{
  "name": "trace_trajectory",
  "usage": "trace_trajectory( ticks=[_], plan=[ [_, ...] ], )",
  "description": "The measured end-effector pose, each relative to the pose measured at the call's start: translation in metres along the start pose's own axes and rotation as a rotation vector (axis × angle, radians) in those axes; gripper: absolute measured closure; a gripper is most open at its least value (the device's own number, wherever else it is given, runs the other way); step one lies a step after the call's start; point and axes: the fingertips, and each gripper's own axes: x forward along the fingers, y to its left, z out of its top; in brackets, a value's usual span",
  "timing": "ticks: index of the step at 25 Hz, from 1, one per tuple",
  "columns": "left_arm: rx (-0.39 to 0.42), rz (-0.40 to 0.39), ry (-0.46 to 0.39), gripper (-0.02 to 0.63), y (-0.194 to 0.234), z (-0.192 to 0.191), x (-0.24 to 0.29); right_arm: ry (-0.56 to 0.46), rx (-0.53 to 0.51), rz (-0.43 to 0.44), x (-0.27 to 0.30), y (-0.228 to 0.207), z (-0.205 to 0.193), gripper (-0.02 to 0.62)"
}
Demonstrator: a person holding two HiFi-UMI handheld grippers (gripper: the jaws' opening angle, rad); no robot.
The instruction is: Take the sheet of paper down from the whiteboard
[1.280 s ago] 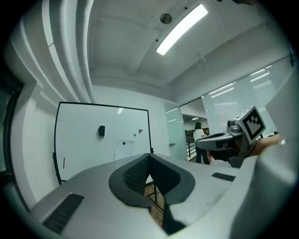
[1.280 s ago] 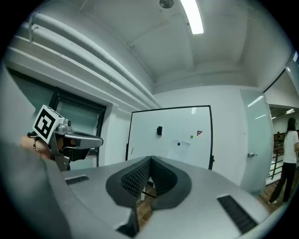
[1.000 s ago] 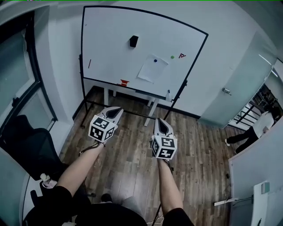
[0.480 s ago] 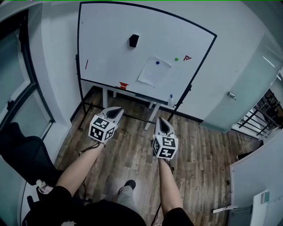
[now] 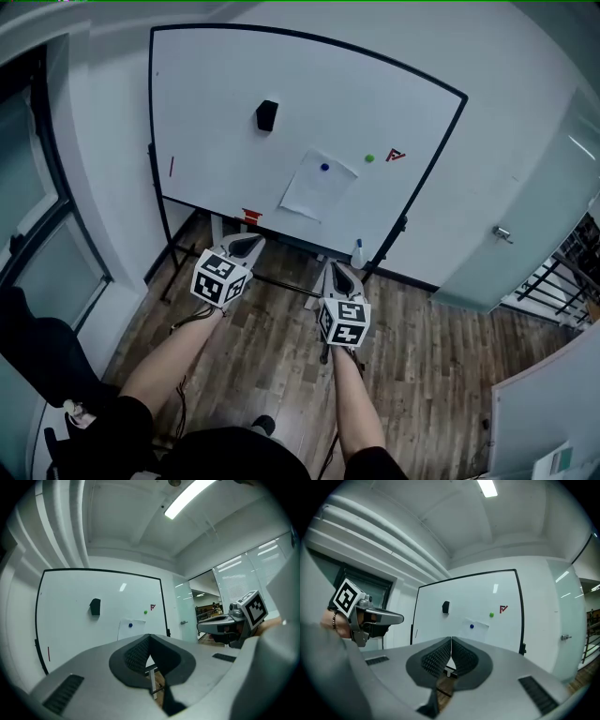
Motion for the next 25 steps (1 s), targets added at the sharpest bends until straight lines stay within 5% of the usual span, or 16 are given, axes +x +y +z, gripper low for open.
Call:
trace_trajectory(
  ticks=[15, 25],
  plan=[
    [0.02, 0.038, 0.024, 0.584, 0.016, -0.004, 0.088, 0.009, 0.034, 0.028, 0.064, -0.068, -0.016, 0.571],
    [0.007, 0.004, 0.03, 0.584, 0.068, -0.022, 0.157, 0.022, 0.026, -0.002, 0.137, -0.091, -0.019, 0.571]
  ],
)
